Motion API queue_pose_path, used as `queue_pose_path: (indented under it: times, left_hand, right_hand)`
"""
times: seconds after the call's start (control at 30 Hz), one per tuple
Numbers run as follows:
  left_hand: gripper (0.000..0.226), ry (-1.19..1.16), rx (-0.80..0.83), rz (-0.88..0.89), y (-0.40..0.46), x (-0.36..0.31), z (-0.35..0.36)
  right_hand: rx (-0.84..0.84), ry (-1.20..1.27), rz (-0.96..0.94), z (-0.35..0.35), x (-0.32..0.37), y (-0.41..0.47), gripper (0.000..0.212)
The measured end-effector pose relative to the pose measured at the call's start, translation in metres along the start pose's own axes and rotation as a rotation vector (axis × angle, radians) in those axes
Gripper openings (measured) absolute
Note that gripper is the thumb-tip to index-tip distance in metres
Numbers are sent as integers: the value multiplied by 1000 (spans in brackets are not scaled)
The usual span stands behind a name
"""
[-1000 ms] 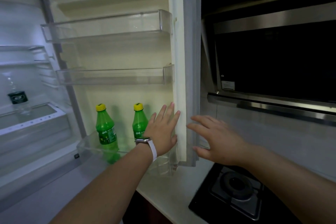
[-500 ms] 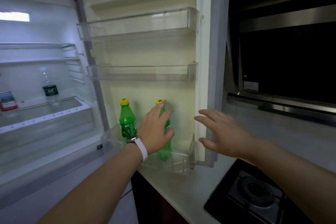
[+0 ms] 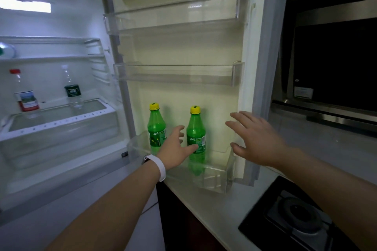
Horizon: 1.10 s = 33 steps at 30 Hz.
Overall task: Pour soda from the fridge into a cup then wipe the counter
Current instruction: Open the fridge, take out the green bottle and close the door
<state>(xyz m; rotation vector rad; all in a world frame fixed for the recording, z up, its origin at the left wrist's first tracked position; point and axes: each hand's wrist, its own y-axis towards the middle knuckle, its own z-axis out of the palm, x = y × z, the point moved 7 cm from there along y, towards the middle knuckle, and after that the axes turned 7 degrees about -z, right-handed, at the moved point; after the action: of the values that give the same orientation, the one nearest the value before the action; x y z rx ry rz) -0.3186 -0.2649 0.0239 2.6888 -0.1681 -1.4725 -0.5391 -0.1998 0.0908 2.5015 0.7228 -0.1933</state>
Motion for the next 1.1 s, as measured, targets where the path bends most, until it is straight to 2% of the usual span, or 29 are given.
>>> queue_pose_path:
  times: [0.1,0.23,0.43,0.77,1.1]
  left_hand:
    - [81,-64,43,-1,9,-2,13]
    - [80,-80,5,6,19,-4,22]
    - [56,-80,-84,-7,28,-1,27]
    - [54,-75,-144,144,5,-25,15]
    - [54,-99,-279,360,-56,-95,-9]
  right_hand:
    - [12,3,1,5,-3,-1,63]
    - [25,13,10,11,-5,-2,63]
    - [43,21,-2,15,-3,-3,63]
    - [19,76,-44,9,5,-4,62]
    - [42,97,-5,-8,-15,-22,63]
